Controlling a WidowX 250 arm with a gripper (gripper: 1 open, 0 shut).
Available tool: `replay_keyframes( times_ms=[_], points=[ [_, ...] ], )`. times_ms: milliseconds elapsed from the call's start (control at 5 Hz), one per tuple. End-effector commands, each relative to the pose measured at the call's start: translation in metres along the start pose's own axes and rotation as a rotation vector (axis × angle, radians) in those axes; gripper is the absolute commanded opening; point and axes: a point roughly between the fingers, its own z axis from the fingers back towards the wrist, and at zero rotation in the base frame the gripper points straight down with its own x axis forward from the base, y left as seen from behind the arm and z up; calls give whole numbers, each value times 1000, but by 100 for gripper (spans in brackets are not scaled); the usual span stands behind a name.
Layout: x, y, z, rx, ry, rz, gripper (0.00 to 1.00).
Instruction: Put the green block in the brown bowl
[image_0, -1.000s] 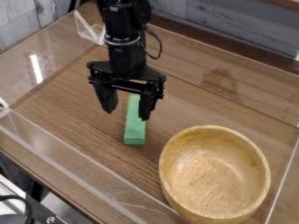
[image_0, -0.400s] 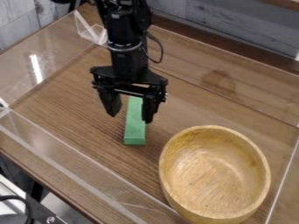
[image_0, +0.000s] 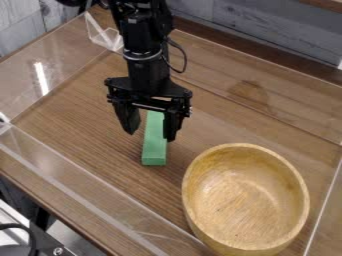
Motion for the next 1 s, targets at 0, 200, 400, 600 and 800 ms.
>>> replay_keyframes(
  times_ms=[0,200,400,600,800],
  points=[
    [5,2,5,-8,-29,8,100],
    [6,2,4,-13,-28,8,100],
    [7,3,4,-18,-27,8,100],
    [8,3,4,-23,-26,7,100],
    [9,3,4,-28,-26,7,100]
  ],
)
